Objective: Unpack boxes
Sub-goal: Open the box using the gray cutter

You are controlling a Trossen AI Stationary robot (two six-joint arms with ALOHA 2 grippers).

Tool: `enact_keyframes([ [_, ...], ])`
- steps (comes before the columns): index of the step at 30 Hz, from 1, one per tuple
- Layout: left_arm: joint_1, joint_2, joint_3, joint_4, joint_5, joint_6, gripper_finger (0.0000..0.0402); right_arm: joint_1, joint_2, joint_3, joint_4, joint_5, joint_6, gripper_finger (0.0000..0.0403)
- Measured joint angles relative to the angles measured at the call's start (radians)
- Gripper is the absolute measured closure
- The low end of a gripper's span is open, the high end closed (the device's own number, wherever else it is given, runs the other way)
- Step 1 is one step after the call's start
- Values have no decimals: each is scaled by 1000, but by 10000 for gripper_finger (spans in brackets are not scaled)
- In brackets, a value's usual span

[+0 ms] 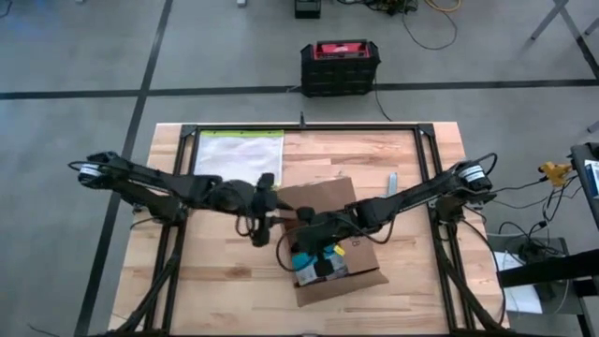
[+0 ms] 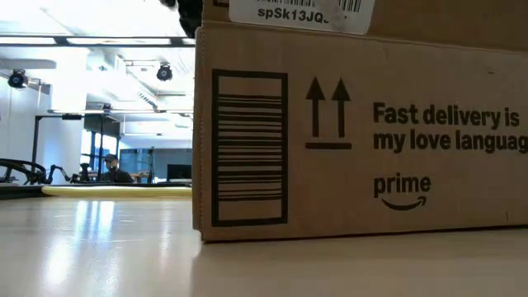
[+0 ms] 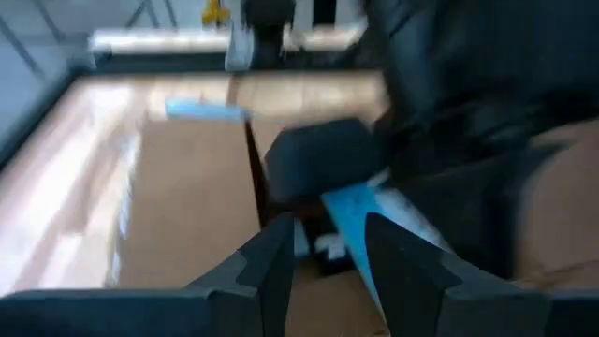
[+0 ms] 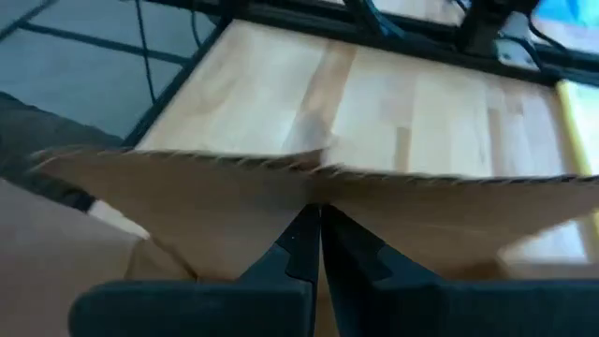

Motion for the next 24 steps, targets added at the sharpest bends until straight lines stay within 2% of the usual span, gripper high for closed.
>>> enact_keyframes([
  [6,-5,48,13,-28,87,-49,283,2,-22,2,-37,4,33,403],
  [11,-49,27,35,-130,149,-102,283,3,-35,65,-327,20,95,403],
  [18,-156,-5,74,-299,154,-175,283,-2,-29,166,-651,6,176,403],
  [22,-207,9,56,-316,143,-234,283,-2,21,184,-641,-114,183,403],
  [24,-225,28,42,-316,121,-261,283,5,69,215,-668,-115,181,403],
])
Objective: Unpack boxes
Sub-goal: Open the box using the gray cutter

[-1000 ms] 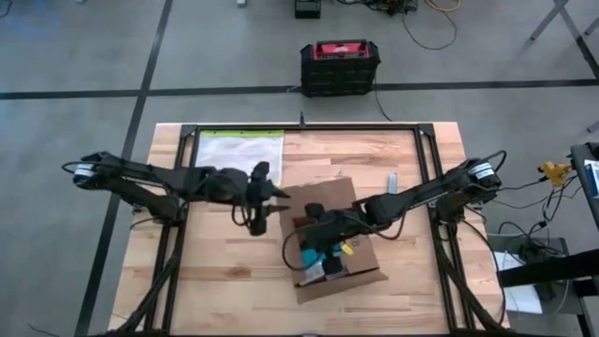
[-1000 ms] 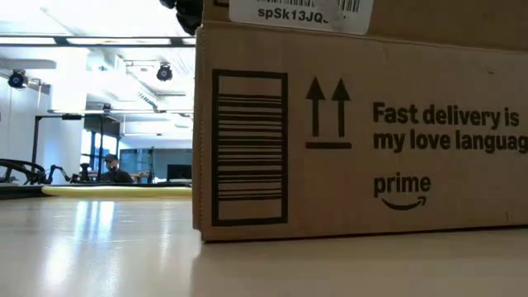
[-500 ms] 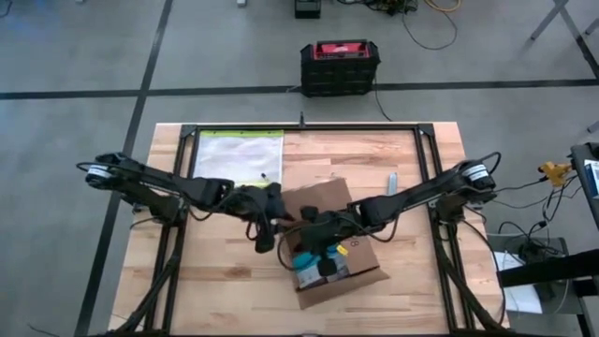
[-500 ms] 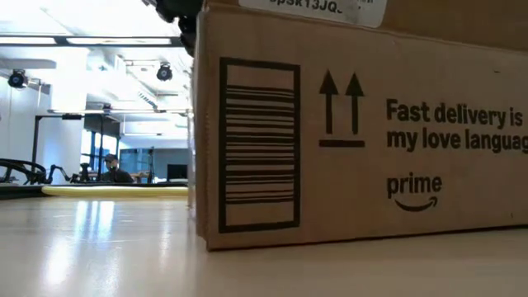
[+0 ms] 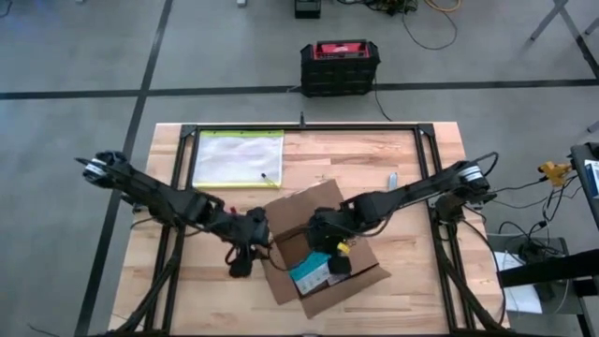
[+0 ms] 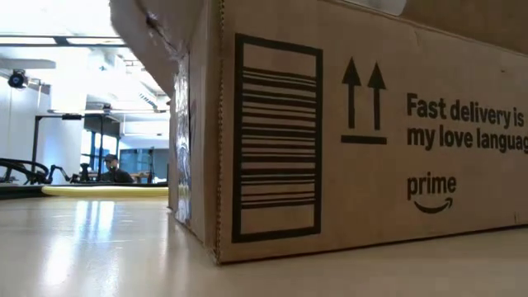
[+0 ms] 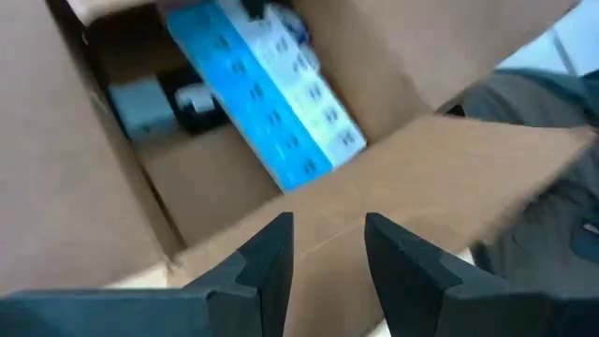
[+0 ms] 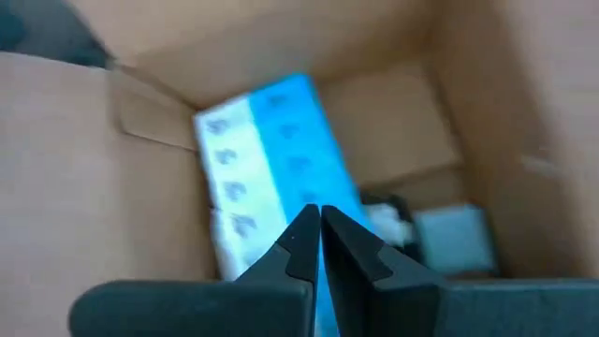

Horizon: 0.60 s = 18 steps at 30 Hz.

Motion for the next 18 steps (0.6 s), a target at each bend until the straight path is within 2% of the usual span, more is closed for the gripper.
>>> enact_keyframes([
  [9,-17,132,-45,13,-135,-47,283,-3,160,196,-376,100,-53,403],
  [18,-16,274,-37,42,-223,-5,283,-1,165,310,-601,139,-21,403],
])
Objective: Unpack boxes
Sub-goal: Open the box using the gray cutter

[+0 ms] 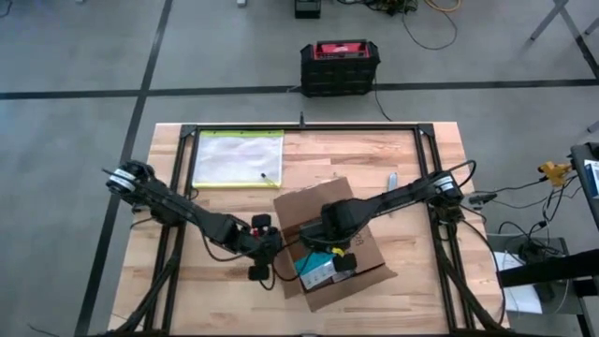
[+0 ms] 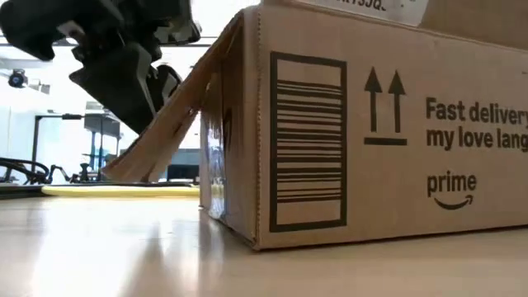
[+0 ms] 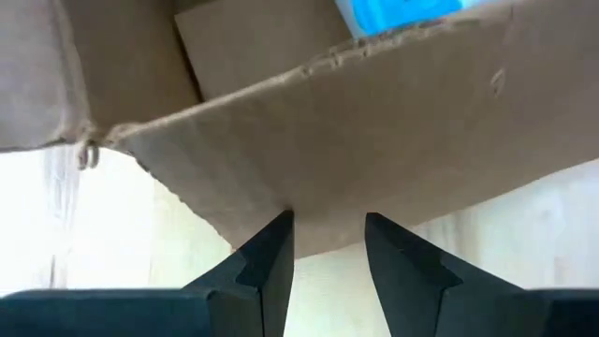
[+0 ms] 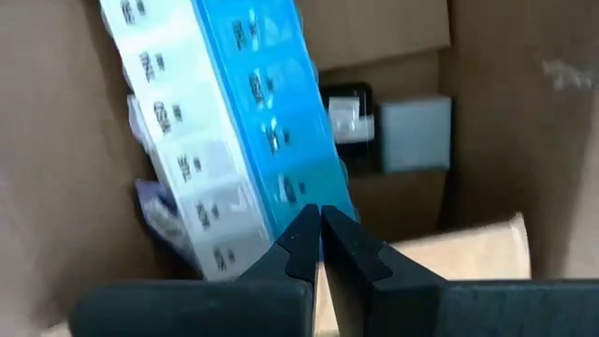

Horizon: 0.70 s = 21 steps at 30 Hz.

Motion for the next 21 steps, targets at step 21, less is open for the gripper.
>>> enact_keyframes([
  [21,16,-161,2,283,29,455,283,16,-25,79,-8,88,-15,403],
])
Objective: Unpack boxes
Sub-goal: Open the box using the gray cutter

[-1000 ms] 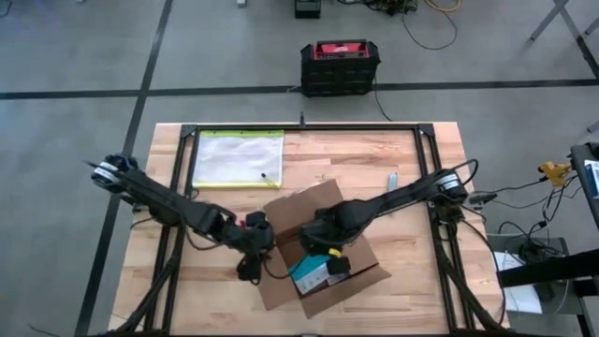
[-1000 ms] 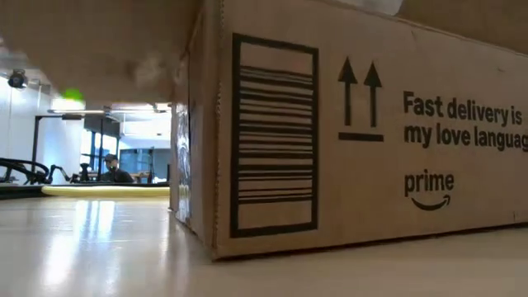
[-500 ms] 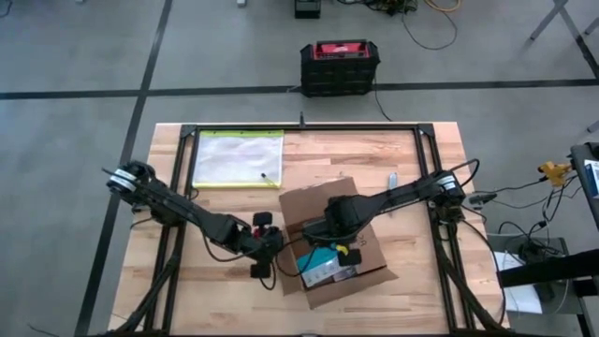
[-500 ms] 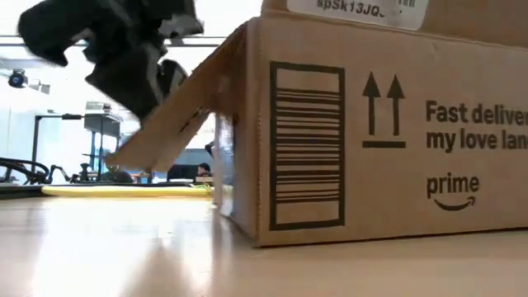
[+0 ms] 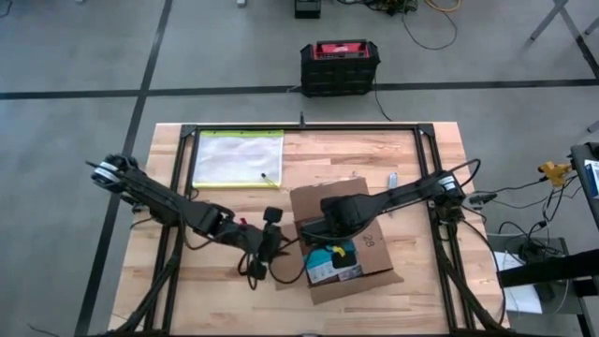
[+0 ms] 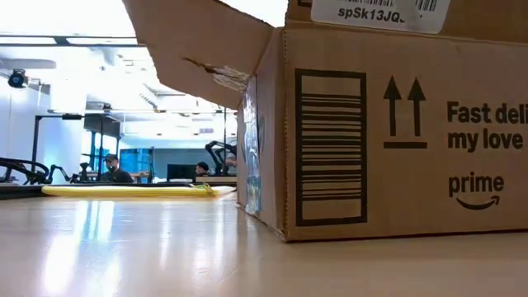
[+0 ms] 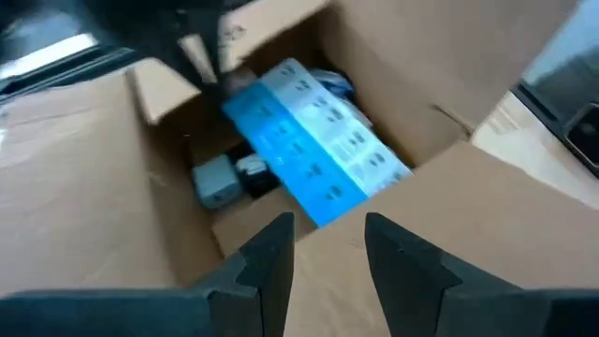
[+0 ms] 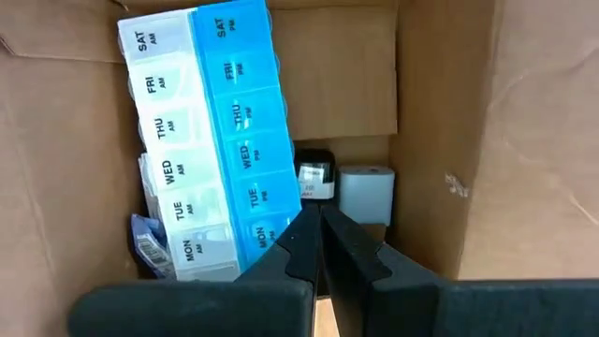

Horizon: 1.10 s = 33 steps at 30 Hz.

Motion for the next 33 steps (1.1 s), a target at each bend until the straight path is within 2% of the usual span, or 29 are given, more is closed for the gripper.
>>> enact_keyframes([
  [4,45,32,0,33,174,2,279,19,-90,-9,4,36,46,403],
  [9,109,46,15,43,194,94,260,45,-230,-36,8,60,152,403],
  [13,154,110,31,50,207,152,241,66,-314,-86,21,67,244,403],
  [17,171,176,56,8,278,167,223,74,-356,-165,33,9,327,403],
  [20,170,183,90,-67,295,168,214,72,-345,-209,73,-61,324,403],
  [24,163,180,107,-120,301,169,210,51,-281,-243,167,-150,210,403],
  [29,162,190,84,-102,303,169,220,21,-192,-243,185,-164,67,403],
  [33,159,211,71,-102,295,133,243,11,-144,-243,185,-176,-1,403],
])
